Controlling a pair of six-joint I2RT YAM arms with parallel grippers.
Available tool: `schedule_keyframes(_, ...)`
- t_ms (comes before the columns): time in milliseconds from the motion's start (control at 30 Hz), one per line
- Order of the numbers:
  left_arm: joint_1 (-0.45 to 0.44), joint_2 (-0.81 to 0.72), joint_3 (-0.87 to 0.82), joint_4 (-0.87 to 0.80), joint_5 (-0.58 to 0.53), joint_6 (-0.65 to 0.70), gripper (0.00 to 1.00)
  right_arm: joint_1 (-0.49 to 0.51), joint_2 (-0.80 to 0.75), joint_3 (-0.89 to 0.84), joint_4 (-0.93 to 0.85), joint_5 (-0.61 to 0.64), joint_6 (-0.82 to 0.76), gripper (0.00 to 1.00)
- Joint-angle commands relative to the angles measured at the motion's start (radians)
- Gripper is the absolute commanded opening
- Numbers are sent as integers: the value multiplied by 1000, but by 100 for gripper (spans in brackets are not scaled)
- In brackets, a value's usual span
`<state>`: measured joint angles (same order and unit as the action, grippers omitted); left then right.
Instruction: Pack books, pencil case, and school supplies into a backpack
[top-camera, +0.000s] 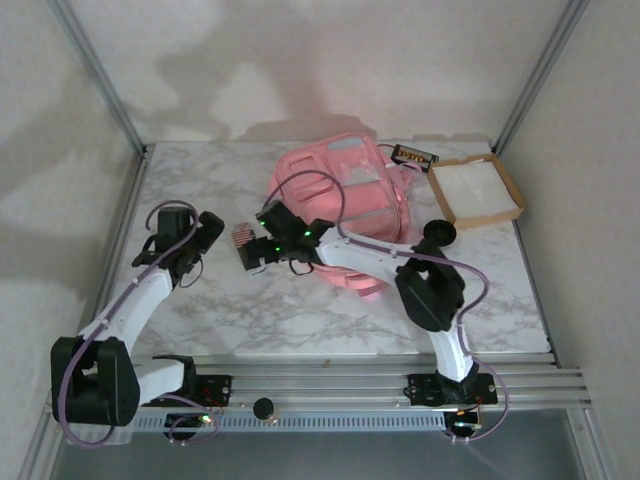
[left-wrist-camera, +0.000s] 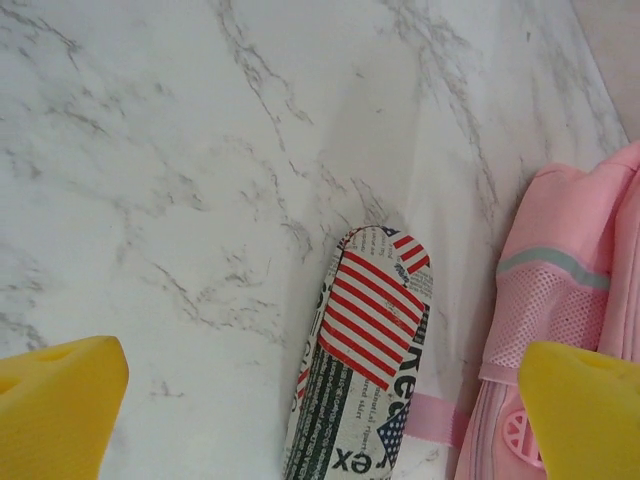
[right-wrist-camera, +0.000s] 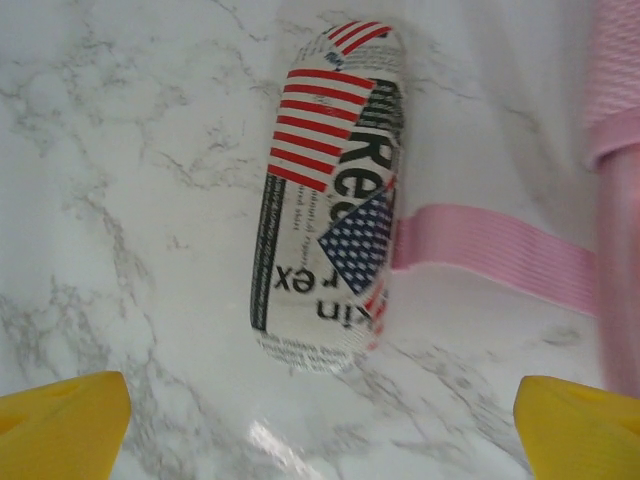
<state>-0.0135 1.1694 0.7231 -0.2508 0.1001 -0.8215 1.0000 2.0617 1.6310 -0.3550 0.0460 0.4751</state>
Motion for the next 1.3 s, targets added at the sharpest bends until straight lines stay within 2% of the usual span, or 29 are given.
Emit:
schedule_keyframes(0, 9, -58, 11, -99, -37, 46, 100, 36, 91, 93, -14, 136, 43, 99)
schedule_keyframes(133, 14, -113, -6, -108, -60, 46, 100, 64, 215, 240, -62, 208, 38, 97)
schedule_keyframes(200, 19, -117, 4, -129, -54, 50, 100, 77, 265, 300, -86, 224, 13, 89)
schedule_keyframes(267, 20, -123, 18, -150, -64, 59, 99, 88, 310, 357, -134, 263, 11, 87)
schedule_keyframes(567, 32, -157, -6, -144, -84, 70, 100, 98, 399, 442, -189, 312, -20, 75)
schedule_keyframes(833, 43, -160, -12, -152, -79, 70, 100, 100, 452, 475, -197, 327, -41, 77)
schedule_keyframes(967, 46, -171, -10, -158, -68, 69, 100, 101, 460, 477, -196, 318, -46, 76)
schedule_keyframes(1133, 46, -170, 10, -170, -50, 75, 99, 105, 435, 475, -203, 310, -45, 62)
schedule_keyframes(1267, 46, -182, 15, -167, -44, 77, 100, 105, 391, 458, -192, 271, -49, 59)
